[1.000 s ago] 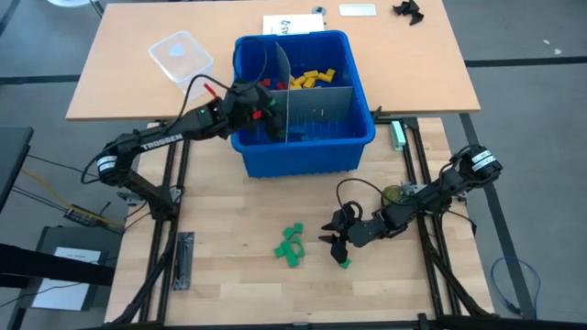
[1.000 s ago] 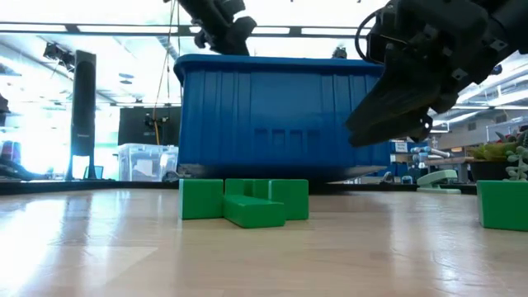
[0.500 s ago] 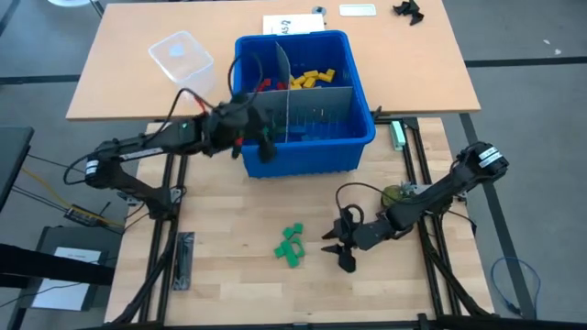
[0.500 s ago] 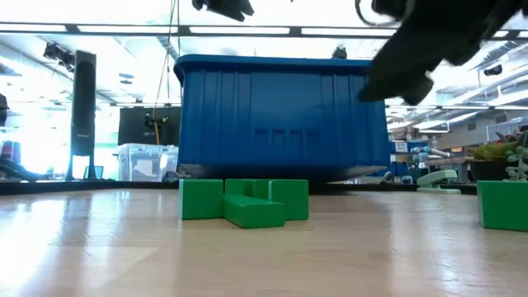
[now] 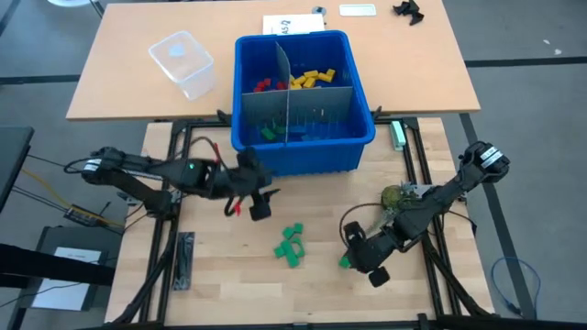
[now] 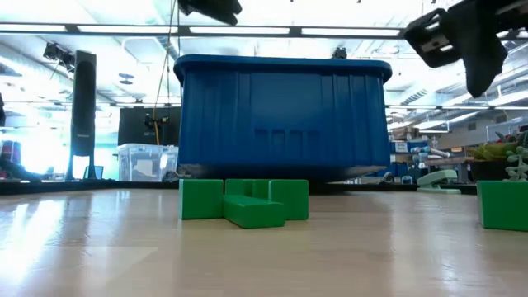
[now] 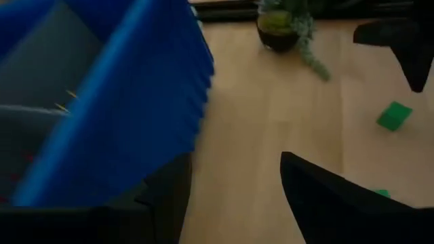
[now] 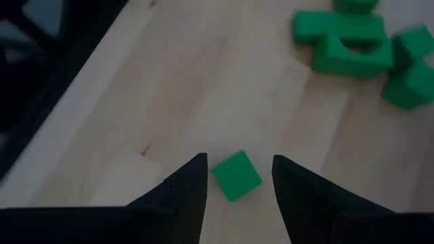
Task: Sort Items/Unsort Items
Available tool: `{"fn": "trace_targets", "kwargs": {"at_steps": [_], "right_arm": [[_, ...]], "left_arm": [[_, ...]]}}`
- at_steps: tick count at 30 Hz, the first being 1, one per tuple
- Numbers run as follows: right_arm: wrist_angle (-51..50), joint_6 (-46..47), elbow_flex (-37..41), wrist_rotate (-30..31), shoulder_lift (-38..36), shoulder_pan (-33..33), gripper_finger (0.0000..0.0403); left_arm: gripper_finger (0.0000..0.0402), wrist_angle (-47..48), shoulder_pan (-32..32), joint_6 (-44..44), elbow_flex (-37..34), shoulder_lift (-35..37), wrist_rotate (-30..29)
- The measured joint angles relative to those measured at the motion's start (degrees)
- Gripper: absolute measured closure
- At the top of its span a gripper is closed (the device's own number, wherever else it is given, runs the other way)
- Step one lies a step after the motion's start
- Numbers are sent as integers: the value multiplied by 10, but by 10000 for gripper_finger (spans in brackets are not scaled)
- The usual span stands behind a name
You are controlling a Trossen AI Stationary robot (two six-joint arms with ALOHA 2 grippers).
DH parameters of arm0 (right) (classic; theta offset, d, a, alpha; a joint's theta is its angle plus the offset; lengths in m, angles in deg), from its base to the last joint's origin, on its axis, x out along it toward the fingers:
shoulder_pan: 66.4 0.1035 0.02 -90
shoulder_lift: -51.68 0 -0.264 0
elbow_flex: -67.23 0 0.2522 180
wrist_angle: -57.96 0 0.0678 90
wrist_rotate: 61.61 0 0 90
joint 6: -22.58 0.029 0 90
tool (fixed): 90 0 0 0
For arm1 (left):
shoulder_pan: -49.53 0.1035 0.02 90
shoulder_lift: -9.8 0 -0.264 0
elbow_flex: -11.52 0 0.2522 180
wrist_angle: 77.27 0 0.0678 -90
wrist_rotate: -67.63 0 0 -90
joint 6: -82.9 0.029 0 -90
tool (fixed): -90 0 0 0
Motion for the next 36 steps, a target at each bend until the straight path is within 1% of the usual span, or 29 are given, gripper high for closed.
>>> {"fn": "trace_targets", "kwargs": {"at_steps": [1,3,7,13,18,21,24,26,29,32,36], "right_arm": [[6,-21,0,2,4,0,235],[4,-31,2,4,11,-3,229],[8,-55,2,-32,31,-19,207],[26,-136,2,-50,74,-25,170],[28,-180,2,-46,114,-30,163],[24,-194,2,-45,136,-36,171],[36,-198,2,-44,148,-40,191],[39,-198,2,-45,149,-41,218],[45,-198,2,-38,148,-45,269],[35,-198,2,-27,137,-46,274],[27,-196,2,-6,93,-48,274]], "left_arm": [[168,-4,-8,-12,-9,-1,0],[168,-7,-19,-33,-20,-1,0],[168,-13,-36,-72,-31,0,0],[168,-33,-48,-92,-31,0,-1],[168,-35,-50,-111,-31,0,-5],[168,-36,-50,-121,-31,0,-7],[168,-35,-50,-125,-31,0,-7],[168,-35,-50,-134,-31,0,-7],[168,-34,-53,-136,-31,0,-7],[168,-35,-56,-138,-31,0,-17],[168,-30,-68,-145,-31,8,-45]]}}
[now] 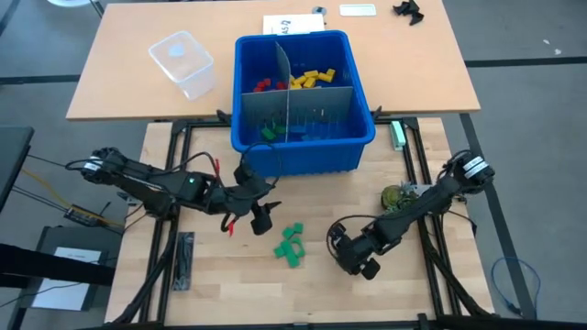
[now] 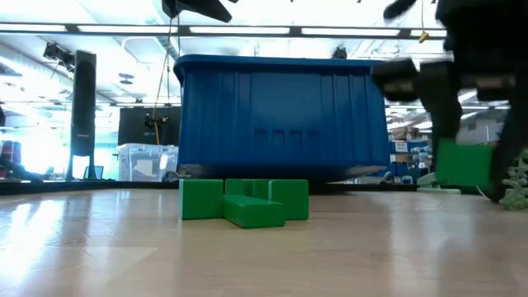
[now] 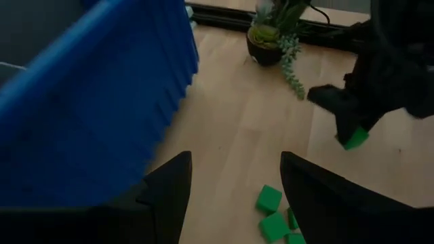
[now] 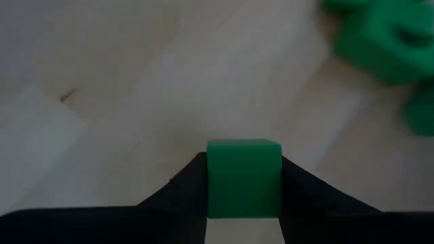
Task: Sort Items/Unsort Items
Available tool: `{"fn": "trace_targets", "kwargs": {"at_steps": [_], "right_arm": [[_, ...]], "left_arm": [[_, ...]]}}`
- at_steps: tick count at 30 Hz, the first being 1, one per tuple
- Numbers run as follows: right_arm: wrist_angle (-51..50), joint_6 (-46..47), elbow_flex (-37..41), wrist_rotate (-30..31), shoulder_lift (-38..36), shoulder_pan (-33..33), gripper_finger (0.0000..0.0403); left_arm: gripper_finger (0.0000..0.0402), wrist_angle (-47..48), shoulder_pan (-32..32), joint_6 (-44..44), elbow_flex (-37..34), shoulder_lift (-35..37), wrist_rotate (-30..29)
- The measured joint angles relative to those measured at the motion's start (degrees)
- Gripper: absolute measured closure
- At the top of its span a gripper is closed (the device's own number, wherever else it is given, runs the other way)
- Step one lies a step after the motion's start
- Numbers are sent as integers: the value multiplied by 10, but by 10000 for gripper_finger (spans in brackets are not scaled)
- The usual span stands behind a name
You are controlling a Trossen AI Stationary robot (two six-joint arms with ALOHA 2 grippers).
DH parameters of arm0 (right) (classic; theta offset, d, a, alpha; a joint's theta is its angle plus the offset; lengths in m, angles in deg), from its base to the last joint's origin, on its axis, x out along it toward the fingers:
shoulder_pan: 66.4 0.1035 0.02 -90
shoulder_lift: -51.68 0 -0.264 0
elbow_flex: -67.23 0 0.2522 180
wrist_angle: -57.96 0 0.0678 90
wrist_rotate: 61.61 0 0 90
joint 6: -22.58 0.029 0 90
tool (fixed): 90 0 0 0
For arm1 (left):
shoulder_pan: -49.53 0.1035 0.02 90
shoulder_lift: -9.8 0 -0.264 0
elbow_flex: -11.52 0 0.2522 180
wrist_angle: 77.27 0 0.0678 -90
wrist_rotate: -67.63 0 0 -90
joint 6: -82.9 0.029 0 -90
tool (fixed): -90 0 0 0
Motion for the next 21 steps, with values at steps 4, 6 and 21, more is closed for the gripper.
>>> {"fn": "trace_targets", "kwargs": {"at_steps": [4,6,21], "right_arm": [[-7,7,-10,43,-63,-15,274],[-5,7,-29,71,-90,-31,274],[140,35,-230,122,-101,-271,274]], "left_arm": [[168,1,-10,5,1,23,-22],[168,7,-15,11,0,36,-33],[168,134,-15,7,0,93,-51]]}}
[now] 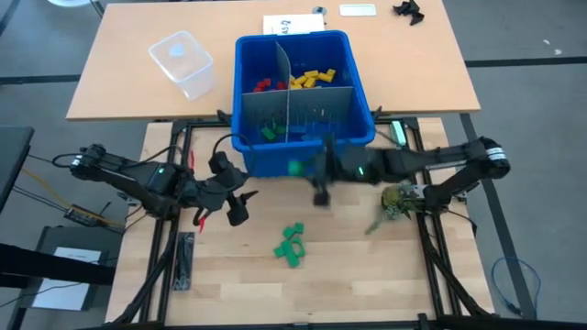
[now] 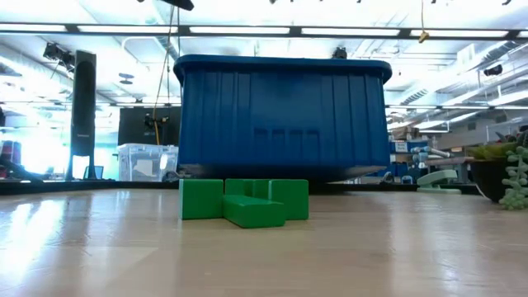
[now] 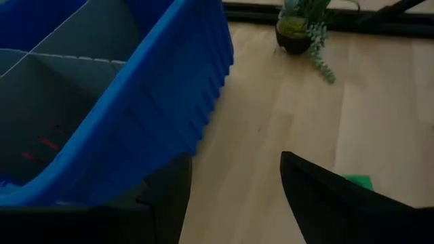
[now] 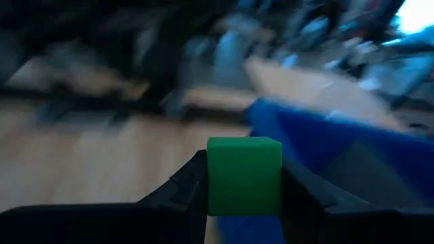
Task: Sort Items/Unsort Items
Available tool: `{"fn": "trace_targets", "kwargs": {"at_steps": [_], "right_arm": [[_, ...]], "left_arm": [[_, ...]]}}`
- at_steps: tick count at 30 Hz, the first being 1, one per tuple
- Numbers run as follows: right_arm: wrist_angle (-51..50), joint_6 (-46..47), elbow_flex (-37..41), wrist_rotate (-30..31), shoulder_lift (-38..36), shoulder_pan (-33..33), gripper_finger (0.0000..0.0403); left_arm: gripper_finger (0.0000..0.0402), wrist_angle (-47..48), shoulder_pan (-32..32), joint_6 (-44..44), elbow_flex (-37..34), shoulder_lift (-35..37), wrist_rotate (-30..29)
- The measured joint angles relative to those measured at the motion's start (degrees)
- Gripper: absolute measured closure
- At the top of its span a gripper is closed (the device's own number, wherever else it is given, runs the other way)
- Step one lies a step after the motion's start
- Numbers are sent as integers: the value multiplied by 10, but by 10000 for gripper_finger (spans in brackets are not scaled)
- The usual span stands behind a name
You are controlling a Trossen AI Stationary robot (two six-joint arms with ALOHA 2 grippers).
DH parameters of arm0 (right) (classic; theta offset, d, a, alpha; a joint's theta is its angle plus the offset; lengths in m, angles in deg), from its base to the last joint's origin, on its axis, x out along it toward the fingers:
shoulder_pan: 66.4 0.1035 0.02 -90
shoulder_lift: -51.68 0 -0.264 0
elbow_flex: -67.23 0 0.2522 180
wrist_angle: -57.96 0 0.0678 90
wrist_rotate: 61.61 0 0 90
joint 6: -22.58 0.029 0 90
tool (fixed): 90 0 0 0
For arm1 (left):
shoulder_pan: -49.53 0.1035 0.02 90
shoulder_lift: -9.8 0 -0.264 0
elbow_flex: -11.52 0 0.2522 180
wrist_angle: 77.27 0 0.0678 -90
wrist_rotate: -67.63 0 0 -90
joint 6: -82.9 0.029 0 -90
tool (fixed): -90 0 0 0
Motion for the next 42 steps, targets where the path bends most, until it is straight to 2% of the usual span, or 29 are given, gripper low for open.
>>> {"fn": "trace_targets", "kwargs": {"at_steps": [3,10,12,16,20,24,28,33,38,42], "right_arm": [[48,1,-16,-2,21,-61,274],[165,24,-49,-95,126,-174,274],[198,24,-65,-98,156,-190,260],[184,24,-85,-85,191,-204,198],[132,15,-92,-89,172,-192,147],[22,-15,-92,-91,106,-163,121],[-108,-11,-93,-90,31,-124,119],[-251,41,-93,-85,-29,-73,127],[-364,108,-93,-74,-49,-29,133],[-395,122,-92,-21,-41,4,137]], "left_arm": [[168,11,0,-9,0,0,-1],[168,12,0,-11,0,0,-25],[168,9,0,-11,0,0,-27],[168,9,0,-19,-3,-2,-27],[168,1,0,-30,-27,-3,-16],[168,-52,0,-47,-74,-3,52],[168,-133,-9,-71,-120,-20,104],[168,-151,-19,-89,-128,-96,134],[168,-190,-27,-91,-104,-177,204],[168,-197,-36,-94,-76,-231,226]]}}
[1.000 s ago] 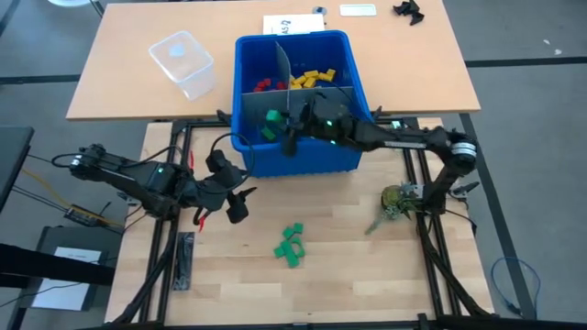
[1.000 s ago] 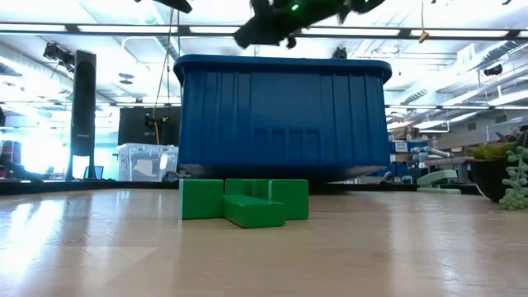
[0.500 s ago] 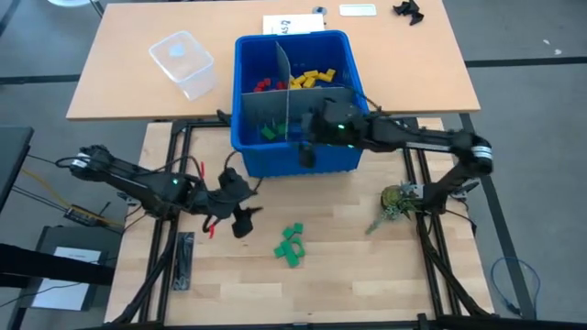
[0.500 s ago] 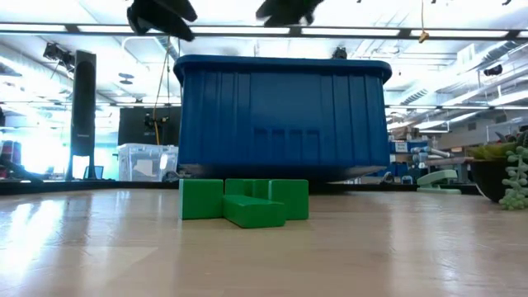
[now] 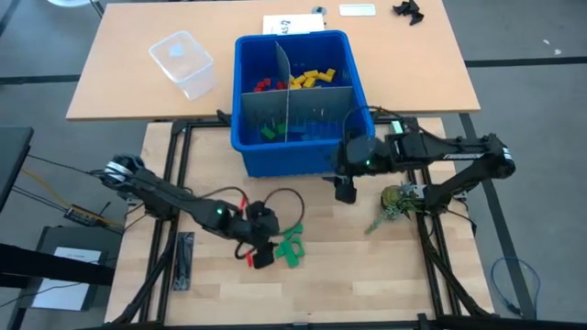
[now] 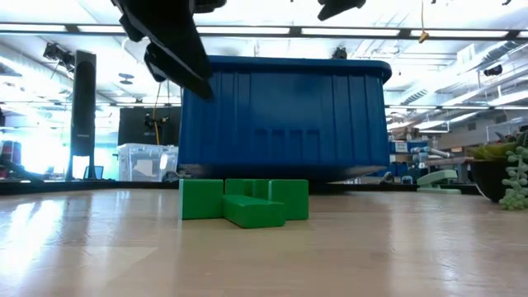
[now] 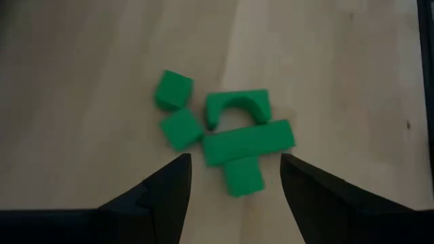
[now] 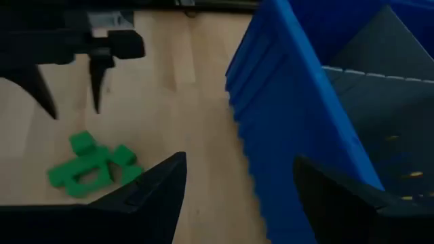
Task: Sort Items/Unsort Items
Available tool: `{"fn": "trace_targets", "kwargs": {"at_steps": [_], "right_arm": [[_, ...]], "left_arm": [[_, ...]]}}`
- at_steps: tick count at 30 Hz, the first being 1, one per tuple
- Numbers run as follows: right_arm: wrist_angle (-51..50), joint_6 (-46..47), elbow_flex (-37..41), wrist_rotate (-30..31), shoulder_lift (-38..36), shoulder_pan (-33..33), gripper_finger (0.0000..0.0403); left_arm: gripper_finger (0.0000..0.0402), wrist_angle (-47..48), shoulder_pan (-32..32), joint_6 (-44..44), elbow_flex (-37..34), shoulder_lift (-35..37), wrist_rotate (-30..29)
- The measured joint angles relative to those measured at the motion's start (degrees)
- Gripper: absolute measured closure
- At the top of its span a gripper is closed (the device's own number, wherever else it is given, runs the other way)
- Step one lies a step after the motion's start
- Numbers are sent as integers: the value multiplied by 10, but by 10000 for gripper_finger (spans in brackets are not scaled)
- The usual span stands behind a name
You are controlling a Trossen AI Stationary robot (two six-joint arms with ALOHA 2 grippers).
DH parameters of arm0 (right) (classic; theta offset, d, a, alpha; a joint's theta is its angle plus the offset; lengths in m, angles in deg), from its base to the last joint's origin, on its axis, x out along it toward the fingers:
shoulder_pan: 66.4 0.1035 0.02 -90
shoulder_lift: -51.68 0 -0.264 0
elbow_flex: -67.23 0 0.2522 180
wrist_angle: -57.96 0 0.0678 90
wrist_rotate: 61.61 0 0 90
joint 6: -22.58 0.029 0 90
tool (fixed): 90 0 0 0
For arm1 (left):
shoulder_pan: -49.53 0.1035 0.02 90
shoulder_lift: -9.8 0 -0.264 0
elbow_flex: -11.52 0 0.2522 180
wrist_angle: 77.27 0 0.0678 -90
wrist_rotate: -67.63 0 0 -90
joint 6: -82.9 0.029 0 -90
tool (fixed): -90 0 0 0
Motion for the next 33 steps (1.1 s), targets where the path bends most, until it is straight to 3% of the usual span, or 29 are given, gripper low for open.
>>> {"fn": "trace_targets", "kwargs": {"at_steps": [12,17,23,33], "right_arm": [[-2,-3,0,40,20,18,144],[1,-3,0,45,21,18,145],[6,-1,0,45,21,18,145],[5,7,0,44,21,18,145]], "left_arm": [[168,2,1,35,20,-124,119],[168,-9,1,32,20,-135,121],[168,-22,10,23,20,-145,75],[179,-44,28,-1,20,-175,104]]}}
